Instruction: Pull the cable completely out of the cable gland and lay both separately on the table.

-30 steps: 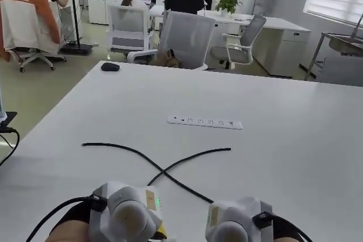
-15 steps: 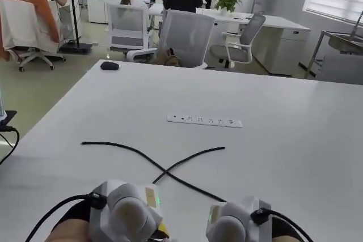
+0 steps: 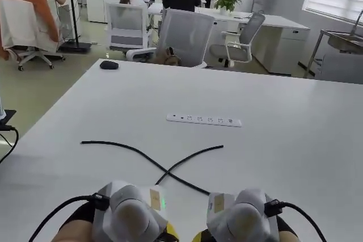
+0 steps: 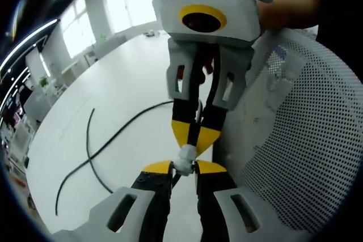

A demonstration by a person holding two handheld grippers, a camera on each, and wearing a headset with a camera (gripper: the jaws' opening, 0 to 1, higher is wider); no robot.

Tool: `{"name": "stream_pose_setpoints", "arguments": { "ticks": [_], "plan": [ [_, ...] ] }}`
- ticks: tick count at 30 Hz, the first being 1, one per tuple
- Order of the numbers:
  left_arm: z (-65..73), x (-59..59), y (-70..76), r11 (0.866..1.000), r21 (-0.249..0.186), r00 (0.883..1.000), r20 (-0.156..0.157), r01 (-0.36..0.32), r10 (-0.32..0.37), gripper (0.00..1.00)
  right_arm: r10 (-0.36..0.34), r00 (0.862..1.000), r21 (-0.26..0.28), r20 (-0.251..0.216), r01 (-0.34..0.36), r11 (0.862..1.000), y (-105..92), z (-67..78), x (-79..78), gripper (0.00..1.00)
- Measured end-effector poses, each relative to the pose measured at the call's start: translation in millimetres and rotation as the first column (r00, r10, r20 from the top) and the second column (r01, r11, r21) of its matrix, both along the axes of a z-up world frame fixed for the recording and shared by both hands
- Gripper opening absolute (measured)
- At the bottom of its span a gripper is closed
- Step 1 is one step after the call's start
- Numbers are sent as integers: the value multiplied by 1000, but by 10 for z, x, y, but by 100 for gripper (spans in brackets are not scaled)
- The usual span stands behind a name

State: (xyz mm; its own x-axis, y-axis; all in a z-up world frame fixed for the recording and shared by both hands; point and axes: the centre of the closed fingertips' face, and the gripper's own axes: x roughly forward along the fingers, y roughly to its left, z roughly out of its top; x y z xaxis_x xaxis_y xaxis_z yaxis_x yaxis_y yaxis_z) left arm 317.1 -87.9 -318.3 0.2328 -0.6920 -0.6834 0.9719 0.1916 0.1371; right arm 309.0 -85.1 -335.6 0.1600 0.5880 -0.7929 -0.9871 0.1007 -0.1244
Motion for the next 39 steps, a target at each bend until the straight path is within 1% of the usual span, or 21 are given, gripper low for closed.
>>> {"name": "stream_pose_setpoints", "arguments": {
  "ticks": [1, 3, 5, 6, 8, 10, 11, 12, 13, 17, 20, 22, 24, 26, 27, 28, 29, 31, 37, 38, 39],
  "plan": [
    [-9, -5, 2, 1000, 6, 1000, 4, 4, -4, 17, 4, 1000, 0, 5, -4, 1000, 4, -3, -2, 3],
    [-40, -4, 6, 999, 29, 1000, 23, 17, -17, 17, 40, 999, -7, 29, -40, 999, 15, 4, -17, 3],
    [-57, 2, 14, 998, 57, 998, 55, 38, -41, 17, 51, 998, -7, 37, -51, 999, 26, 11, -25, 2],
    [-64, -6, 9, 997, 60, 997, 60, 44, -48, 17, 54, 998, -7, 40, -54, 999, 30, 13, -26, 2],
    [-66, -7, 8, 997, 62, 997, 59, 49, -53, 17, 62, 997, -4, 46, -62, 998, 39, 23, -22, 2],
    [-72, -8, 9, 996, 68, 996, 66, 58, -63, 17, 71, 996, 7, 54, -72, 997, 57, 46, -30, 2],
    [-72, -9, -1, 996, 64, 995, 70, 62, -66, 18, 76, 995, 26, 58, -78, 997, 82, 73, -33, 2],
    [-73, -10, -6, 995, 68, 994, 77, 68, -73, 18, 76, 996, 52, 49, -79, 996, 120, 108, -50, 2],
    [-72, -11, -8, 995, 69, 994, 78, 71, -76, 18, 80, 995, 58, 53, -83, 995, 131, 124, -54, 2],
    [-80, -20, 1, 995, 69, 995, 72, 69, -74, 18, 80, 995, 51, 57, -83, 995, 137, 101, -54, 2],
    [-96, 14, 16, 995, 76, 994, 79, 63, -69, 18, 74, 995, 34, 66, -77, 996, 126, 75, -34, 3],
    [-102, 17, 23, 995, 79, 995, 77, 59, -65, 18, 67, 996, 25, 61, -69, 997, 111, 52, -24, 3],
    [-134, 25, 39, 994, 97, 994, 80, 60, -67, 17, 58, 997, 10, 46, -59, 998, 77, 2, -20, 3],
    [-174, 0, 66, 990, 128, 994, 77, 64, -74, 17, 58, 998, -34, 36, -57, 998, 11, -68, -30, 3],
    [-193, -3, 84, 988, 141, 994, 79, 65, -77, 17, 64, 997, -83, 45, -60, 995, -58, -127, -19, 3],
    [-221, 4, 111, 985, 160, 994, 81, 66, -80, 17, 67, 996, -102, 51, -62, 993, -82, -147, -14, 3],
    [-227, 8, 120, 984, 163, 994, 80, 65, -79, 17, 75, 995, -162, 60, -64, 985, -158, -209, -8, 3],
    [-231, 16, 126, 985, 161, 994, 74, 62, -75, 17, 71, 996, -226, 62, -55, 972, -258, -288, 15, 3],
    [-212, 18, 127, 986, 157, 995, 76, 56, -69, 17, -4, 999, -300, 37, 15, 954, -454, -390, 68, 3],
    [-205, 17, 126, 987, 154, 995, 76, 54, -66, 17, -50, 998, -315, 27, 56, 947, -510, -405, 80, 3],
    [-200, 15, 123, 987, 150, 995, 75, 53, -64, 17, -76, 997, -318, 22, 79, 945, -542, -419, 101, 4]
  ]
}}
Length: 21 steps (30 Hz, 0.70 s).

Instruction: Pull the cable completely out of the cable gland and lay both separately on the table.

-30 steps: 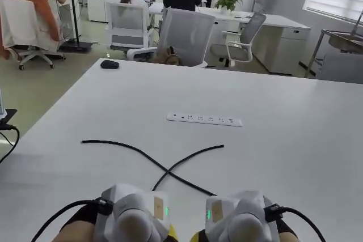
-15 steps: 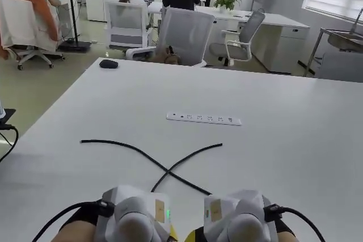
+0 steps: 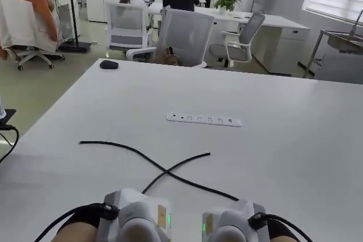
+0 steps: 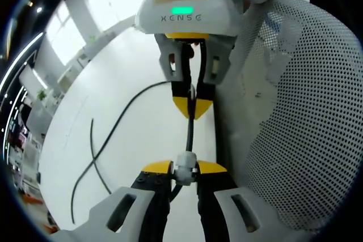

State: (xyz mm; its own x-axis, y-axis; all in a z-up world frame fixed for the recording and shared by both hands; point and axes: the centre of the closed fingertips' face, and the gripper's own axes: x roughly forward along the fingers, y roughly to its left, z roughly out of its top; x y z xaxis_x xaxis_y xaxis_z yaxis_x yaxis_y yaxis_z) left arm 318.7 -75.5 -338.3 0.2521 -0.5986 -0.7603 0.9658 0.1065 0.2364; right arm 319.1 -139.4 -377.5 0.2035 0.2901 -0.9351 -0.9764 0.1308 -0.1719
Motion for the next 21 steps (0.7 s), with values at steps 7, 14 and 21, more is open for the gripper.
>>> {"name": "stream_pose_setpoints", "arguments": {
  "ticks": [7, 14, 21],
  "plan": [
    [29, -6, 9, 1000, -4, 1000, -3, -13, 13, 17, -71, 997, -13, -35, 70, 997, -101, -31, 17, 6],
    [76, 49, 40, 999, -18, 999, 7, -41, 42, 17, -7, 1000, 142, -27, 11, 990, 223, 120, -28, 20],
    [65, 5, 0, 1000, -8, 1000, 13, -17, 18, 17, 44, 999, 338, -11, -37, 940, 588, 406, -92, 21]
  ]
}}
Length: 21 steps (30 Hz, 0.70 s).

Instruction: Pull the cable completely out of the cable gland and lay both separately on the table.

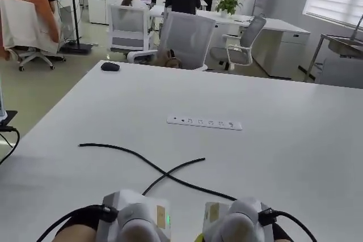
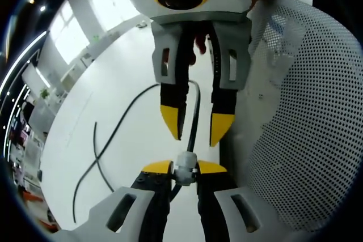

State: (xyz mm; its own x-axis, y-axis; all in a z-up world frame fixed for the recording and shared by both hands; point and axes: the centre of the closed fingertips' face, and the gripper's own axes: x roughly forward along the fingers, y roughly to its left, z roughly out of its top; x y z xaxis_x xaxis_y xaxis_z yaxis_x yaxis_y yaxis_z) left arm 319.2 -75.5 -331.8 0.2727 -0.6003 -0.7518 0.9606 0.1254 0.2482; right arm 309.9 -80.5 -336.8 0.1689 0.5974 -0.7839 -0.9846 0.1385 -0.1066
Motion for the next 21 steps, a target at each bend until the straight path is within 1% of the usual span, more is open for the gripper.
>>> {"name": "stream_pose_setpoints", "arguments": {
  "ticks": [1, 3, 5, 8, 11, 12, 13, 15, 17, 19, 21],
  "plan": [
    [6, -2, -7, 1000, -3, 1000, 1, 2, -2, 17, 0, 1000, 3, 3, 0, 1000, 0, 8, 2, 19],
    [11, -1, -20, 1000, -8, 1000, -1, 3, -3, 17, 10, 1000, -4, 3, -10, 1000, -21, -6, 2, 5],
    [17, 2, -33, 1000, -14, 1000, -2, 5, -5, 17, 17, 1000, -12, 3, -17, 1000, -38, -27, -26, 3],
    [2, -6, -36, 1000, -9, 1000, -4, 11, -11, 17, 25, 1000, -30, 8, -24, 999, -41, -54, -25, 3],
    [12, -6, -43, 1000, -19, 1000, -9, 7, -7, 17, 19, 1000, -53, 9, -19, 998, -61, -82, -12, 3],
    [8, -1, -38, 1000, -16, 1000, -8, 5, -5, 17, 16, 1000, -62, 7, -15, 998, -77, -93, -8, 3],
    [0, 4, -26, 1000, -9, 1000, -5, 6, -6, 17, 8, 1000, -82, 4, -8, 997, -114, -129, 4, 3],
    [-13, 5, -11, 1000, -4, 1000, -9, 2, -2, 17, 8, 1000, -113, 2, -8, 994, -161, -172, 2, 3],
    [-2, 2, -22, 1000, -12, 1000, -10, 2, -2, 18, -3, 1000, -144, 5, 4, 990, -212, -209, 19, 3],
    [-2, 5, -24, 1000, -11, 1000, -8, 1, -1, 18, -9, 1000, -169, 7, 10, 986, -257, -241, 33, 3],
    [-8, 6, -16, 1000, -8, 1000, -10, -1, 1, 17, -21, 1000, -219, 9, 23, 975, -352, -292, 52, 3]
  ]
}}
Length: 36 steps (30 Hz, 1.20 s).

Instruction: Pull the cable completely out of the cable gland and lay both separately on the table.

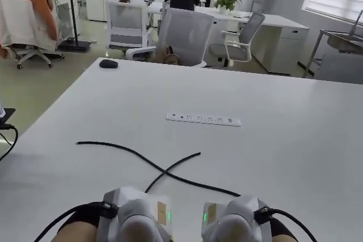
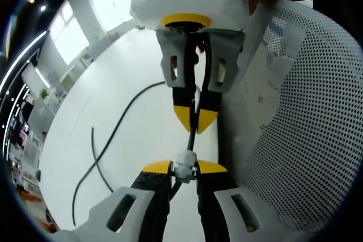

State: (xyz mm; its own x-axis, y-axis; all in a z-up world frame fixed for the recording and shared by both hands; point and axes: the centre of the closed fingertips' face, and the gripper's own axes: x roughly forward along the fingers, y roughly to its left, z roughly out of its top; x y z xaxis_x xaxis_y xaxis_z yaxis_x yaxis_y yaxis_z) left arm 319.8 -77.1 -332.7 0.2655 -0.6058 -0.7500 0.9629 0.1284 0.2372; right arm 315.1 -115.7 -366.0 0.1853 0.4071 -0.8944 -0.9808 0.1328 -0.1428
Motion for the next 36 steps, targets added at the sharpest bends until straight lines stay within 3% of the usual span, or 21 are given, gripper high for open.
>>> {"name": "stream_pose_setpoints", "arguments": {
  "ticks": [5, 9, 10, 13, 15, 16, 19, 22, 25, 28, 30, 32, 35, 36],
  "plan": [
    [-4, 27, 38, 1000, 1, 1000, -6, -21, 21, 17, -36, 999, -147, 8, 36, 988, -294, -147, 60, 3],
    [-10, 31, 42, 1000, 2, 1000, -8, -25, 25, 17, -77, 997, -193, 4, 77, 978, -402, -189, 89, 4],
    [-10, 29, 42, 1000, 2, 1000, -8, -25, 25, 17, -63, 998, -226, 9, 63, 972, -445, -200, 85, 4],
    [-9, 24, 43, 1000, 1, 1000, -12, -29, 29, 17, -47, 999, -240, 8, 47, 970, -433, -212, 56, 9],
    [-12, 25, 39, 1000, 2, 1000, -11, -26, 26, 17, -38, 999, -211, 0, 37, 977, -373, -194, 40, 15],
    [-12, 24, 36, 1000, 1, 1000, -12, -26, 26, 17, -30, 999, -158, -11, 28, 987, -278, -169, 17, 18],
    [-11, 10, 15, 1000, -4, 1000, -15, -20, 20, 17, -7, 1000, -36, -4, 7, 999, -54, -51, 17, 27],
    [-14, -16, -6, 1000, -5, 1000, -16, -7, 7, 17, -9, 1000, 91, -15, 10, 996, 152, 100, 1, 27],
    [-14, -32, -21, 1000, -4, 1000, -15, 4, -4, 17, -11, 999, 193, -33, 18, 981, 301, 231, -23, 26],
    [1, -42, -46, 1000, -12, 1000, -15, 12, -13, 17, 5, 1000, 204, -31, 2, 979, 306, 266, -37, 11],
    [26, -16, -45, 1000, -18, 1000, -13, 5, -5, 17, 12, 998, 209, -54, 0, 978, 325, 236, -80, 4],
    [26, -20, -51, 1000, -26, 1000, -18, 3, -3, 17, 16, 999, 182, -34, -10, 983, 299, 200, -67, 3],
    [-24, -11, -18, 1000, 10, 1000, -1, 10, -10, 17, -1, 999, 140, -43, 7, 990, 236, 142, -61, 3],
    [-35, -10, -5, 1000, 19, 1000, 3, 15, -15, 17, 8, 1000, 84, -24, -6, 996, 150, 95, -41, 3]
  ]
}}
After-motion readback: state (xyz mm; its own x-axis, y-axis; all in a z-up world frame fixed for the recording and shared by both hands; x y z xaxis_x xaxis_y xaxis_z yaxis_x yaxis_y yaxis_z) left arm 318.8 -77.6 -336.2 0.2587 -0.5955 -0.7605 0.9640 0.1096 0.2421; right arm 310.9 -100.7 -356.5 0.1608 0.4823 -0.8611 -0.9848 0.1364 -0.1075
